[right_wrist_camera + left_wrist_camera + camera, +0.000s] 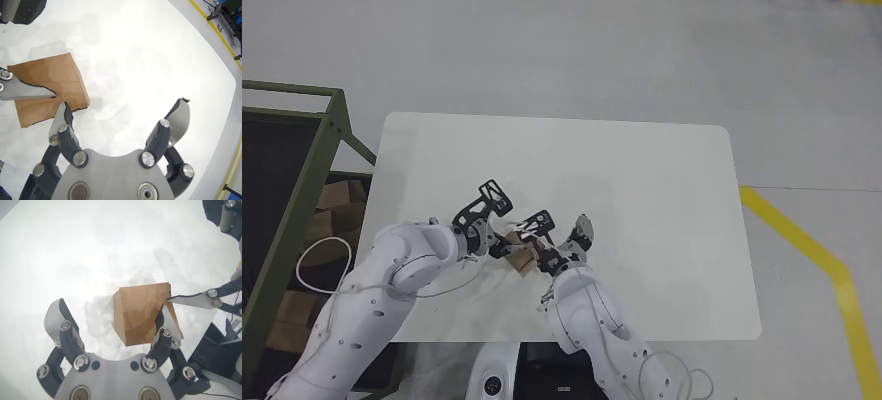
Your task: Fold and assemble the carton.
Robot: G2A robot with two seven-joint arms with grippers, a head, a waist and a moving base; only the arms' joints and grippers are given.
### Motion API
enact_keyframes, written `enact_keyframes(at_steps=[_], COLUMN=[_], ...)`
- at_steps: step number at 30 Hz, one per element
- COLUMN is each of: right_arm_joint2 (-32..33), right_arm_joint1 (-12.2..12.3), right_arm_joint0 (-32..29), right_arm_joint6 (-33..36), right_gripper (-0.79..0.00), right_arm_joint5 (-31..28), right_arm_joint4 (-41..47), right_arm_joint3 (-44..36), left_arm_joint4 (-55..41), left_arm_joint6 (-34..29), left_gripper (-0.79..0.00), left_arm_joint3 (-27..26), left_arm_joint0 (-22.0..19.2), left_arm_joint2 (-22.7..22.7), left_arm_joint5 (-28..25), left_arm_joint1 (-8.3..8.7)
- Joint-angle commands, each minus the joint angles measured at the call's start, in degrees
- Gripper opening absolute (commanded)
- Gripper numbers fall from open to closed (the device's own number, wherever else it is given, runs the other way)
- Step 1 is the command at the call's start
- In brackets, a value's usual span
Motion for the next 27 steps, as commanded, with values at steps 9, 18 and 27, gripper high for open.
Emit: enact_keyframes(at_steps=[9,18,27], right_arm_joint2=[0.74,0.79,0.01], right_arm_joint1=[0.69,0.73,1.60], right_arm_joint0=[-1.09,-1.09,-1.12], right_arm_joint6=[-1.01,-0.86,-0.89], right_gripper=[0.000,0.000,0.000], right_arm_joint5=[-0.08,-0.20,-6.01], right_arm_joint4=[0.72,0.86,4.16], right_arm_joint3=[-1.36,-1.62,-2.82], left_arm_joint4=[-2.88,-4.01,-3.32], left_arm_joint6=[1.24,3.08,3.01], left_gripper=[0.000,0.000,0.000], left_arm_joint3=[0.61,-0.48,-0.67], left_arm_joint0=[3.25,5.17,4.78], left_arm_joint2=[-4.84,-6.64,-6.20], left_arm_joint5=[-11.35,-12.55,-6.18], left_arm_joint1=[1.20,1.65,1.51])
